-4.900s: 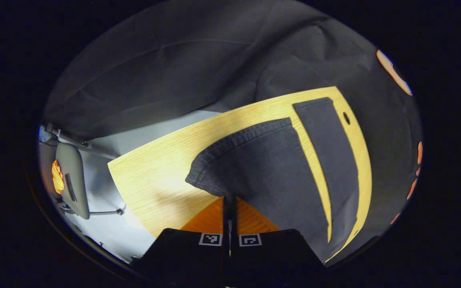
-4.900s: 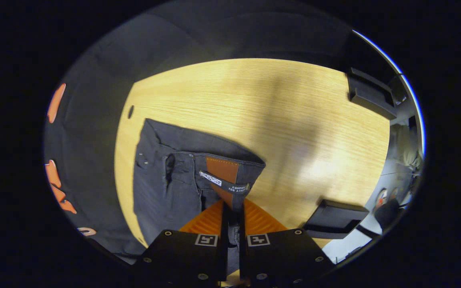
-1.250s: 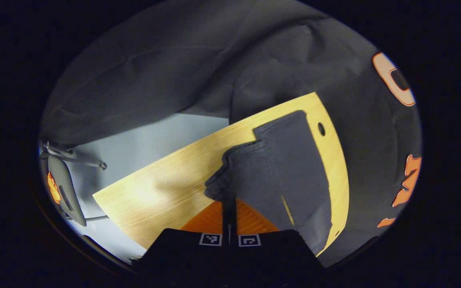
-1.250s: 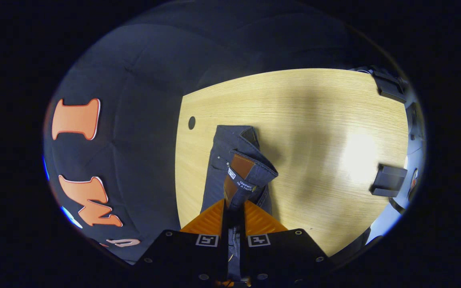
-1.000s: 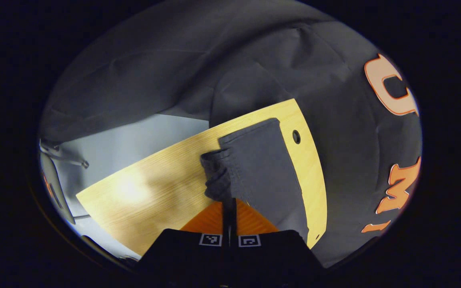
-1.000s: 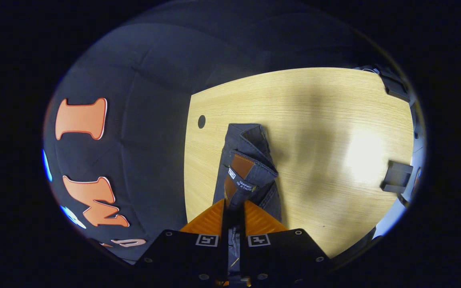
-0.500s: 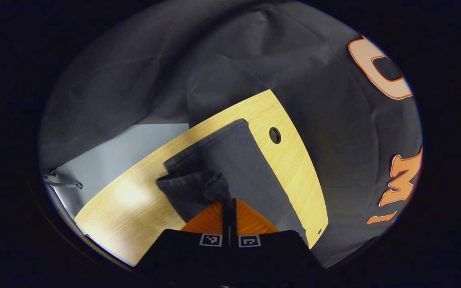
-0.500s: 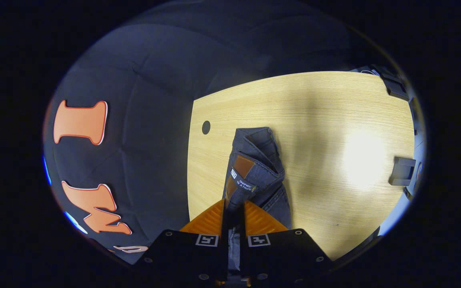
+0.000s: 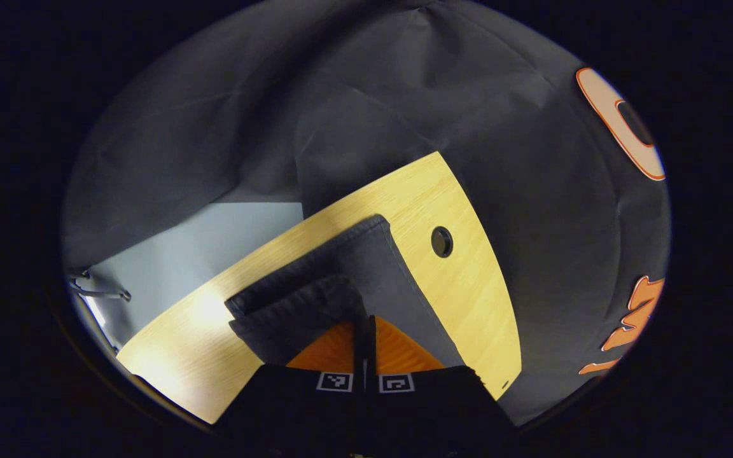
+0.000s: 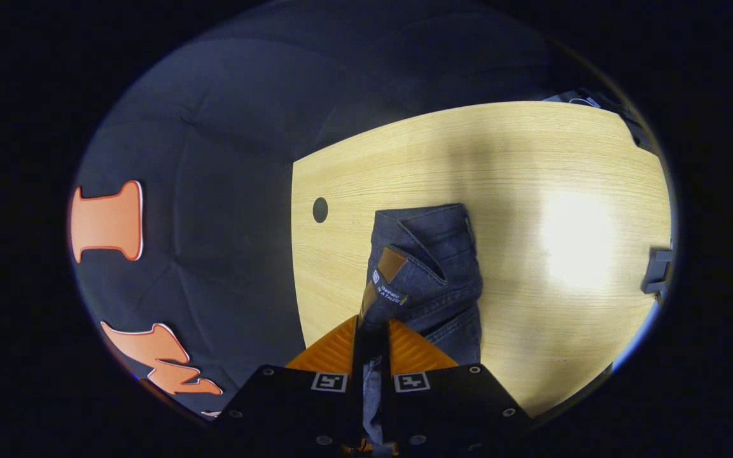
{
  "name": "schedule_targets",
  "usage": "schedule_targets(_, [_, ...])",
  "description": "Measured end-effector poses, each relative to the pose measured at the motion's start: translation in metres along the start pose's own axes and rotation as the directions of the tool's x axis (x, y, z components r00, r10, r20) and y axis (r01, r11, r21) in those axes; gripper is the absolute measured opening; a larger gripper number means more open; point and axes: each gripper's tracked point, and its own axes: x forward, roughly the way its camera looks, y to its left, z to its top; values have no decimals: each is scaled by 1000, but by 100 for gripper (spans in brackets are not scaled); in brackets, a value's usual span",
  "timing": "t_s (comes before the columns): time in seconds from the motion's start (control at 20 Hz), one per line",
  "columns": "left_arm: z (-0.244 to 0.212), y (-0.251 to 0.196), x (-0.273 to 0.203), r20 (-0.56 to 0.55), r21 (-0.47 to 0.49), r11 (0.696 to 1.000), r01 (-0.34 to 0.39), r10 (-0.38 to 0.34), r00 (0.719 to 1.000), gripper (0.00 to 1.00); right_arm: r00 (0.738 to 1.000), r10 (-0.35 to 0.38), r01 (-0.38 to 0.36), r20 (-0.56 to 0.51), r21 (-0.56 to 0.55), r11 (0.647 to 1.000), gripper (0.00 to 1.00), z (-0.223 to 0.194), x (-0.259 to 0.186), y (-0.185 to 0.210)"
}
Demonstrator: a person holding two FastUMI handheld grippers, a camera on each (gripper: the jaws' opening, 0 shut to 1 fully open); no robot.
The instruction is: Grasp the waist and the cuffs of the jeans and fold them to make the two legs overlap; first hold the waist and fold one-third of the jeans toward the cuffs, then hold the cuffs and fold the remaining one-third in the same direction to finish folding.
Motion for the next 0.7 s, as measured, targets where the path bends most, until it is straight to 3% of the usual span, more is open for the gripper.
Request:
schedule_targets(0.2, [15,10,12,55,39,990,-138,136,989,1,997,-55,54,-49,-26,998,12,2,46,12])
schedule_targets(0.35, [15,5,16,77,64,982,-179,174,982,1,994,-87,84,-62,-50,995,12,0,69,16])
schedule_targets(0.45, [13,1,14,90,67,981,-183,177,980,4,993,-90,86,-76,-53,995,13,1,64,16])
schedule_targets(0.55, [13,-11,7,107,77,987,-141,133,985,9,994,-65,60,-86,-59,996,12,4,58,22])
schedule_targets(0.6, [17,-22,1,134,91,991,-101,89,987,9,995,-46,40,-83,-74,996,20,5,58,25])
schedule_targets(0.65, [22,-35,-1,165,116,992,-55,36,986,25,997,-13,7,-73,-81,997,24,9,51,32])
schedule_targets(0.7, [27,-48,-11,192,143,990,-14,-14,981,40,998,16,-21,-58,-89,996,46,14,47,39])
